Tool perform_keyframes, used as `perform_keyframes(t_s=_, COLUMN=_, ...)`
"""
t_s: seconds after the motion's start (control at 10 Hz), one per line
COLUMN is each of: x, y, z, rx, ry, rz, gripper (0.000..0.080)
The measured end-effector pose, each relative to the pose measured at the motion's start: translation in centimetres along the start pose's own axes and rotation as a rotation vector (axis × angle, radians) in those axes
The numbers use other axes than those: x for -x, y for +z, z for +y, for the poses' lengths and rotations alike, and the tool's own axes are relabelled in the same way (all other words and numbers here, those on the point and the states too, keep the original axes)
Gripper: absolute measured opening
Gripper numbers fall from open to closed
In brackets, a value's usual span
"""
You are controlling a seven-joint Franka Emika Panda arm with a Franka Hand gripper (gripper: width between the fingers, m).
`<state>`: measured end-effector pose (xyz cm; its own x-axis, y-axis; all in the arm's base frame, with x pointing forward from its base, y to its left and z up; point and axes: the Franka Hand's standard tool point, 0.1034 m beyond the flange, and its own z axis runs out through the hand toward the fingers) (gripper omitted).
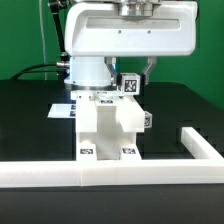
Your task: Assemble chair
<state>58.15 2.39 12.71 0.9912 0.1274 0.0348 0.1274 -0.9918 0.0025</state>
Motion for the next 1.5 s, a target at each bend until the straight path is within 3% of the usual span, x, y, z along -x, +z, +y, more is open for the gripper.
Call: perform_keyframes(t_s=1.5, x=0.06, y=0.76, z=0.30, rx=0.010, ry=-0.001, rz=0.010, gripper=0.0291)
